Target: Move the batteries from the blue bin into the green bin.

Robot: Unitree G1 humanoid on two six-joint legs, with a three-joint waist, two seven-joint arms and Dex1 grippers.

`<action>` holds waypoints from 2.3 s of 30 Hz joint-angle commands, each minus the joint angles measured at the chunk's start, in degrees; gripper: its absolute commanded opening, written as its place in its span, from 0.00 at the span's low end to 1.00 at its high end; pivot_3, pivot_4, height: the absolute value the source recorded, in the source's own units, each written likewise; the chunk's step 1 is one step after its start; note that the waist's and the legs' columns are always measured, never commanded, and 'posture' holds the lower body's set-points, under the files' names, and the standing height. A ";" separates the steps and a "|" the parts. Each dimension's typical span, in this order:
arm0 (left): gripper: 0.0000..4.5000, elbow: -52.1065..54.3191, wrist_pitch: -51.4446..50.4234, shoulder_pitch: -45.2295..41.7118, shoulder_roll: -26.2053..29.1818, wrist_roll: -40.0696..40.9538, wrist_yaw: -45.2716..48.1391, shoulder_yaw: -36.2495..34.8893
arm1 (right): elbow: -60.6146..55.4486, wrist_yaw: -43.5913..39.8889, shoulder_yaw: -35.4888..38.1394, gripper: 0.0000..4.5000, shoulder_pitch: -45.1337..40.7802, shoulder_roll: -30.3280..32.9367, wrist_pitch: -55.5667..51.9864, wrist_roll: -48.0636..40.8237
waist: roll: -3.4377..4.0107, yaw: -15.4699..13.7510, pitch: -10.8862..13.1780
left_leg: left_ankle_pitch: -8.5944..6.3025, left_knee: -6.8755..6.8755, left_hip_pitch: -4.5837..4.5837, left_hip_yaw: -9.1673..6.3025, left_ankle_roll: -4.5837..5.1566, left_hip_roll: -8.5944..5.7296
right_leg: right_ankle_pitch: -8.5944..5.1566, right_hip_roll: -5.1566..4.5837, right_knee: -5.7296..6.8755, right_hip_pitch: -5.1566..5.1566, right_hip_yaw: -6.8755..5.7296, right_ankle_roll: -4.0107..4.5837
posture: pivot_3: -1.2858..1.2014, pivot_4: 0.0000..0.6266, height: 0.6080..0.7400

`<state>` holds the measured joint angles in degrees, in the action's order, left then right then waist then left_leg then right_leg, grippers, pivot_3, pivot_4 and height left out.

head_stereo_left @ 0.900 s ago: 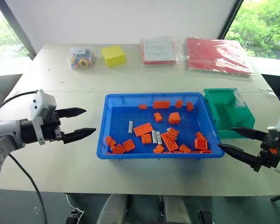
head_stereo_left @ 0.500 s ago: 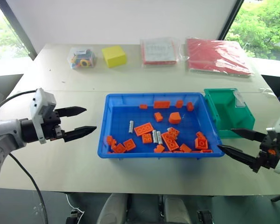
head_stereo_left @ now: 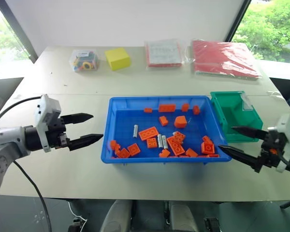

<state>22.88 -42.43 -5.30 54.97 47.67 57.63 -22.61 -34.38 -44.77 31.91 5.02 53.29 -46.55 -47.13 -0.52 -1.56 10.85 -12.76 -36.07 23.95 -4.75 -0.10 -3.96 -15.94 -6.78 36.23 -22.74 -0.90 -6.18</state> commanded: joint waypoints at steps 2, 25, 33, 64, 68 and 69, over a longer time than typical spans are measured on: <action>1.00 -0.21 0.05 -1.44 1.89 0.94 1.48 -1.88 | 1.28 16.67 -14.58 0.99 -21.80 -3.81 -13.59 -2.97 | 0.00 0.91 0.01 | 0.00 -0.03 0.05 -0.02 0.00 0.01 | 0.05 -0.01 -0.01 -0.03 0.00 0.00 | 0.52 0.24 0.97; 1.00 -0.80 0.96 1.86 2.42 0.28 3.64 -5.63 | 29.90 29.52 -47.32 0.99 -50.43 -43.79 -22.93 14.46 | -0.05 2.76 -0.03 | 0.28 0.09 0.08 0.03 -0.25 0.00 | 0.37 0.33 1.02 -0.77 0.24 -0.32 | 0.52 0.24 0.97; 1.00 -0.47 1.16 2.18 2.15 0.37 3.12 -6.09 | 35.85 26.48 -48.48 0.99 -52.27 -46.52 -19.96 19.08 | -0.05 2.73 -0.03 | 0.30 0.10 0.09 0.08 -0.29 -0.06 | 0.37 0.32 1.02 -0.81 0.34 -0.32 | 0.52 0.24 0.97; 1.00 -3.17 1.79 -7.06 -1.49 -0.05 2.04 3.31 | 25.38 24.09 -16.93 0.02 -55.97 -19.52 -29.27 21.68 | -0.09 2.02 -0.05 | 0.29 0.16 0.41 0.16 -0.30 -0.18 | 0.38 0.20 0.84 -0.98 0.37 -0.32 | 0.52 0.24 0.97; 1.00 -4.54 2.23 -9.62 -2.48 -0.84 2.39 5.67 | 19.15 25.29 -12.19 0.02 -46.21 -15.31 -32.05 21.73 | -0.04 2.85 -0.02 | 0.30 0.18 0.40 0.26 -0.26 -0.08 | 0.37 0.14 0.94 -1.03 0.40 -0.33 | 0.52 0.24 0.97; 1.00 -4.80 2.23 -10.22 -2.65 -0.96 2.48 6.11 | 17.78 25.80 -11.25 0.02 -44.07 -15.22 -32.45 21.91 | -0.01 3.11 -0.02 | 0.30 0.18 0.40 0.32 -0.25 -0.06 | 0.37 0.15 0.98 -1.08 0.46 -0.33 | 0.52 0.24 0.97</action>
<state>18.08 -41.13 -14.58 52.36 46.81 59.69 -16.28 -12.06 -19.45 18.54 -38.91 37.34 -78.76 -24.94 -0.53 1.55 10.83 -12.46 -35.90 24.33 -4.37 -0.35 -3.99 -15.57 -6.60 37.24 -23.85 -0.41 -6.52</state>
